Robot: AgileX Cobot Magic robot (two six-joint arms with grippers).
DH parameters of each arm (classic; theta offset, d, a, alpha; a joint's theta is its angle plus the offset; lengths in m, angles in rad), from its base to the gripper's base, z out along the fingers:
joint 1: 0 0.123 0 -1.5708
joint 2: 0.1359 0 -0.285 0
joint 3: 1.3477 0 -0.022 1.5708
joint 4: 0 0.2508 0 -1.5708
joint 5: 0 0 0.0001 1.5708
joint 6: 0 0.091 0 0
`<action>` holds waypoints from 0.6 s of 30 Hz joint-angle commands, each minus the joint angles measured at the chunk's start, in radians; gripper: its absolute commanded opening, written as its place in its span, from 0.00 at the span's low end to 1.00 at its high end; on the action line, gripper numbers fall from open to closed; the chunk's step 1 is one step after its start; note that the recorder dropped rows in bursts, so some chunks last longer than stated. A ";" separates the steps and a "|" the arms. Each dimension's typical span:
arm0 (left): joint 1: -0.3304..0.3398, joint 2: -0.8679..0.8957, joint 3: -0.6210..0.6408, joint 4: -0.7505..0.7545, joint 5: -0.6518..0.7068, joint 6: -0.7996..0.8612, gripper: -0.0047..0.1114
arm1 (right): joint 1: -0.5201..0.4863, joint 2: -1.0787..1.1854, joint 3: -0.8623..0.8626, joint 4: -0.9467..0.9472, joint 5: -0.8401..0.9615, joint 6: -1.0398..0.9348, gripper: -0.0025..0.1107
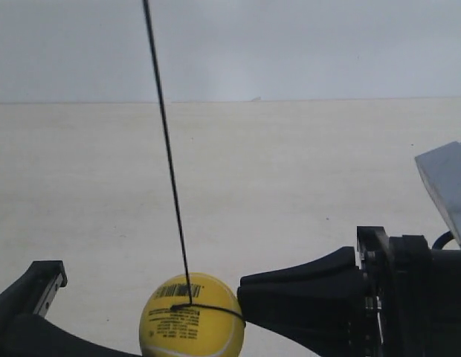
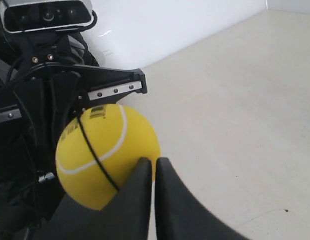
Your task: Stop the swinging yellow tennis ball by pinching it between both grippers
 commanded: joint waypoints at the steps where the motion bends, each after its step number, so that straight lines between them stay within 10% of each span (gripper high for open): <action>1: -0.002 0.005 -0.003 -0.008 0.028 -0.006 0.08 | 0.013 -0.001 -0.006 -0.005 -0.072 -0.011 0.02; 18: -0.002 0.005 -0.003 -0.085 0.103 0.038 0.08 | 0.013 -0.001 -0.006 -0.031 -0.089 -0.002 0.02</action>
